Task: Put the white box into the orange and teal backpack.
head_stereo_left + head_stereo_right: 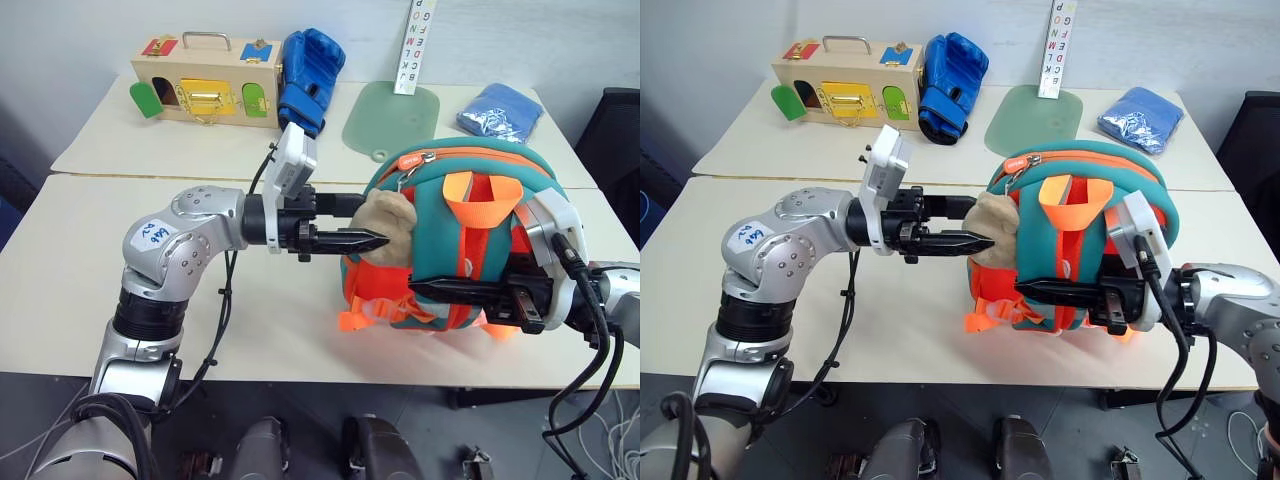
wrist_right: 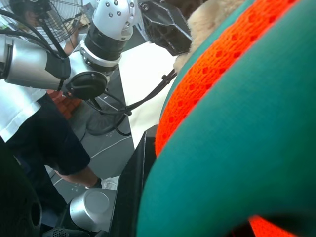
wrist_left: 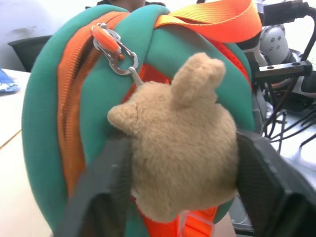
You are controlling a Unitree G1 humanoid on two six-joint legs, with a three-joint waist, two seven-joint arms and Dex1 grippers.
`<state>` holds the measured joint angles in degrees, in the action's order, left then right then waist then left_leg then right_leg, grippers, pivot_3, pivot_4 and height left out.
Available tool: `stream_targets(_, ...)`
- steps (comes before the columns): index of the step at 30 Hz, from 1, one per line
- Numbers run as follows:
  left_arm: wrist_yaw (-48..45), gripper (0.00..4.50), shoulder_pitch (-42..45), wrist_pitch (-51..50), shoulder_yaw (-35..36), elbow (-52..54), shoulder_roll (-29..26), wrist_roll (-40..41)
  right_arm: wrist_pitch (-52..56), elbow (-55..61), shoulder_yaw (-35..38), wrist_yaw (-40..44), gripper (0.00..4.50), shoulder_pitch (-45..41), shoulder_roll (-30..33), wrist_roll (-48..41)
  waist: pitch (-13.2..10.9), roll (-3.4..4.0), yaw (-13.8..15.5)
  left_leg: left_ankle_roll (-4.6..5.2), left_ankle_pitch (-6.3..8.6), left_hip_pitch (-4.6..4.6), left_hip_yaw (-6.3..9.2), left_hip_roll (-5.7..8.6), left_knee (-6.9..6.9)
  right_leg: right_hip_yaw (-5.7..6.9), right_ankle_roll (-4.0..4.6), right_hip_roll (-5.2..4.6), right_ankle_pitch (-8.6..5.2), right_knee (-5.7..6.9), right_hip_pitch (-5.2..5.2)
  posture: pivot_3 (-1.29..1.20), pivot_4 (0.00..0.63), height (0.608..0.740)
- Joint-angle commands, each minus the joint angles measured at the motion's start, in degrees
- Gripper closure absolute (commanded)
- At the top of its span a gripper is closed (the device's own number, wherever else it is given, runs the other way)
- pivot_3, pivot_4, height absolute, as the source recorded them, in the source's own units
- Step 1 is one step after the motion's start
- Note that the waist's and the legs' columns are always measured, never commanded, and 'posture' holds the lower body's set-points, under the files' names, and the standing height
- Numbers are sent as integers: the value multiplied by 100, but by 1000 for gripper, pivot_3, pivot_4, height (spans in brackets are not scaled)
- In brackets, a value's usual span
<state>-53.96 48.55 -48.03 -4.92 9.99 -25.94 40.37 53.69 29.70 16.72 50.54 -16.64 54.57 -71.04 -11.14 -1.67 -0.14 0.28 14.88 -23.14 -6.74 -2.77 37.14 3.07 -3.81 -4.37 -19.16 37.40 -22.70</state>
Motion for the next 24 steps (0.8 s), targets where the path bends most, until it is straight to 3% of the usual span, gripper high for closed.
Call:
stream_targets(1,-112,2718,93,14,76,76,-58,87,-113,182,263,-22,4500,18,19,-140,0,0,-2,0,0,0,0,0,0,0,0,0,0,0,0,0,150,740)
stream_targets(5,-132,3716,139,37,223,7,-137,82,-98,150,347,-62,4500,127,40,-111,0,0,1,0,0,0,0,0,0,0,0,0,0,0,0,0,150,740)
stream_targets(8,31,4092,381,-87,608,-170,-262,212,-87,132,458,-37,4500,392,49,-35,0,0,2,0,0,-1,0,0,0,1,0,0,0,-1,0,0,150,740)
stream_targets(13,-460,4120,542,46,956,-964,-1242,-56,-134,78,780,-39,4500,844,13,-22,1,1,-46,3,2,0,-1,-1,-3,1,0,2,0,-1,-2,0,150,740)
stream_targets(17,-1201,4120,394,443,598,-1449,-1912,-458,-217,-106,1004,-77,4500,1148,-256,-169,0,0,-48,-3,0,5,-4,-4,-10,4,4,6,-2,-1,-4,0,150,740)
stream_targets(21,-1835,4120,-135,1154,30,-1502,-2385,-1111,-581,30,892,-52,4500,1528,-506,339,1,1,-13,-1,2,3,-5,-2,-9,3,4,2,-3,-4,-4,0,150,740)
stream_targets(24,-1808,4120,-655,1637,-390,-1317,-2298,-1557,-665,36,892,-206,4500,1474,-631,340,1,2,-20,7,8,4,-11,-3,-9,-3,5,0,-3,-4,-4,0,150,740)
